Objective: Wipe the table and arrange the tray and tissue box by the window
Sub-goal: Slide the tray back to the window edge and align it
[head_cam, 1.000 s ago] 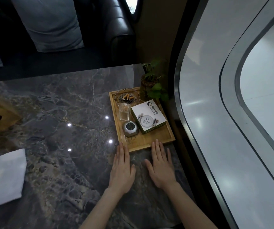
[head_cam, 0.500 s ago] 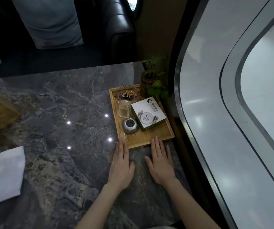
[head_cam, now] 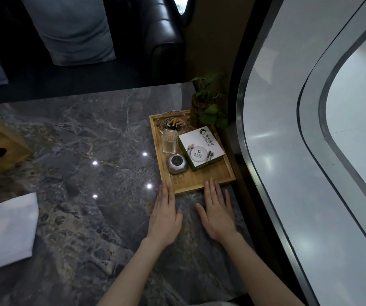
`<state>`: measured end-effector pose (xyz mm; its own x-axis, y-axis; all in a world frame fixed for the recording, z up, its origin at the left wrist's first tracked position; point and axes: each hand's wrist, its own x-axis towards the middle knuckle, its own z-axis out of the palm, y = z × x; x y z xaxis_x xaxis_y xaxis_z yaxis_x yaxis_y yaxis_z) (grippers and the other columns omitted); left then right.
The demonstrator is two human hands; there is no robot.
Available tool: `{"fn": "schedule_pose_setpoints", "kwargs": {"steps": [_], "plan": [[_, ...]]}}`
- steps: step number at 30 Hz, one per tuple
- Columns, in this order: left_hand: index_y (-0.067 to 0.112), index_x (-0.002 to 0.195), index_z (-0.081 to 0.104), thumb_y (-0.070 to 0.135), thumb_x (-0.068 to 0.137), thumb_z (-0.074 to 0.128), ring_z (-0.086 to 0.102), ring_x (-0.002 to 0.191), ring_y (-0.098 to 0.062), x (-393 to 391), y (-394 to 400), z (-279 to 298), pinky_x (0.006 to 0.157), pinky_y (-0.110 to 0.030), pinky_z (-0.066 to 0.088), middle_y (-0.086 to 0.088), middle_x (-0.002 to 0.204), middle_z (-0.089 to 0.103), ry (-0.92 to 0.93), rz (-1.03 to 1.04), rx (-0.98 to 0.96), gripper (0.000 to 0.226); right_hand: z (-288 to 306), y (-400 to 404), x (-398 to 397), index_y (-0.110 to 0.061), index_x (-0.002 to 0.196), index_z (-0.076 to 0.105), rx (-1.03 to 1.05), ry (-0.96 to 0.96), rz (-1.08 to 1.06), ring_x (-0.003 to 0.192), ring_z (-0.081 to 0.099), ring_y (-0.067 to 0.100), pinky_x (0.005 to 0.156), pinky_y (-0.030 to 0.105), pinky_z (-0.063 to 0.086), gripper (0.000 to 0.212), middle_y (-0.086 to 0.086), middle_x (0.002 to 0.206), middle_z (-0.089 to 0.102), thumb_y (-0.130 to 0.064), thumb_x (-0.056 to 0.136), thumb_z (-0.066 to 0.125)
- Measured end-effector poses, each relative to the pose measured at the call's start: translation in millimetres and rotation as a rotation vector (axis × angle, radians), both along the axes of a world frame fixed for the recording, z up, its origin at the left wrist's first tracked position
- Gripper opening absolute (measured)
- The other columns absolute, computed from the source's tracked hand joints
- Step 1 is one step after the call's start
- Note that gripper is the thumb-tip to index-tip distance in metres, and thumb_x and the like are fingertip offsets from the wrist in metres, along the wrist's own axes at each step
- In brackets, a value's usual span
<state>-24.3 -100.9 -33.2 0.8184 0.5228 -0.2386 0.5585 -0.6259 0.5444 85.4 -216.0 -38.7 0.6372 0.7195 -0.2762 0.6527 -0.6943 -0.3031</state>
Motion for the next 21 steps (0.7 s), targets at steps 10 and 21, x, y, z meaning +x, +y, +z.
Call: {"fn": "schedule_pose_setpoints", "kwargs": {"steps": [10, 21], "plan": [[0.010, 0.145, -0.005, 0.030, 0.096, 0.031, -0.010, 0.144, -0.019, 1.5, 4.2, 5.6, 0.113, -0.027, -0.004, -0.010, 0.156, -0.014, 0.007, -0.011, -0.003, 0.065, 14.8, 14.2, -8.0, -0.009, 0.145, 0.002, -0.045, -0.057, -0.074, 0.144, 0.000, 0.020, 0.115, 0.042, -0.004, 0.074, 0.010, 0.157, 0.007, -0.052, 0.086, 0.002], [0.013, 0.115, 0.055, 0.027, 0.093, 0.037, 0.058, 0.101, -0.023, -20.3, 55.0, 48.0, 0.083, -0.034, 0.044, -0.008, 0.114, 0.063, -0.036, 0.067, 0.012, 0.031, 58.6, 82.5, -31.8, 0.004, 0.134, 0.031, -0.403, 0.009, -0.062, 0.130, 0.034, 0.039, 0.104, 0.046, 0.034, 0.054, 0.026, 0.142, 0.036, -0.033, 0.095, 0.033]]}}
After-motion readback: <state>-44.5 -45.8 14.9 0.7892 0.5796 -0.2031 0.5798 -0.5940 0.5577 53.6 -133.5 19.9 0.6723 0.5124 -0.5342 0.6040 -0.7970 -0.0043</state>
